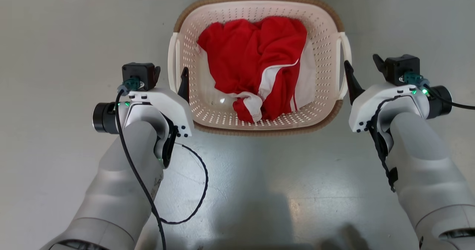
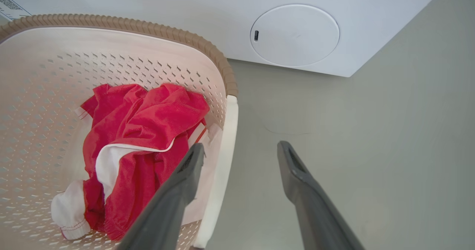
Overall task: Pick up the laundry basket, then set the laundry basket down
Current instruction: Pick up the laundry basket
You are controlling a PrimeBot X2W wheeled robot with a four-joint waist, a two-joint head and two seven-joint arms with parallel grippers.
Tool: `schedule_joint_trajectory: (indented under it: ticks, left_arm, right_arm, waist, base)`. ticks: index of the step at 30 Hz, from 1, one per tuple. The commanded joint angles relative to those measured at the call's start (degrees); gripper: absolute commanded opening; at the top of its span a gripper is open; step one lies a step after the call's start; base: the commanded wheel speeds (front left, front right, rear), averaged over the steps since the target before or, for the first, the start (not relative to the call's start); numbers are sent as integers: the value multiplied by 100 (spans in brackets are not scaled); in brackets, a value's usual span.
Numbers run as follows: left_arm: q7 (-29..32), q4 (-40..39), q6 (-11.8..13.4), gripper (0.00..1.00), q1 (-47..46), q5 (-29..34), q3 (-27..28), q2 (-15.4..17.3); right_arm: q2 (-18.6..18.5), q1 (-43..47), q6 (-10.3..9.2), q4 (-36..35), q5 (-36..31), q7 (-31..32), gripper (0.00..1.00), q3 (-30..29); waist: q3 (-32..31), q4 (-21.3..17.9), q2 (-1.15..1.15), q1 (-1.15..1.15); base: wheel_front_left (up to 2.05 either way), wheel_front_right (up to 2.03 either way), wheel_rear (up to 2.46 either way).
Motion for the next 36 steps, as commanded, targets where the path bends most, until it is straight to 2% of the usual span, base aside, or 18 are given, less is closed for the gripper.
schedule_joint_trajectory:
  ticks: [1,16,25,36]
  left_arm:
    - [-62,-23,42,100,-50,-33,48,115]
    - [43,282,-52,100,-739,-279,-643,115]
    - [391,541,-141,100,-1150,-370,-988,115]
    - [588,778,-126,100,-1346,-453,-1206,115]
  right_arm:
    - [84,22,35,-11,28,-104,100,111]
    - [85,-605,35,487,323,-171,100,364]
    - [85,-969,35,772,687,154,100,569]
    - [85,-1087,35,907,1207,432,100,995]
  waist:
    - [86,22,0,0]
    - [649,-9,0,0]
    - [825,-87,0,0]
    - [857,-117,0,0]
  base:
    - [0,0,0]
    - [0,0,0]
    - [0,0,0]
    - [0,0,0]
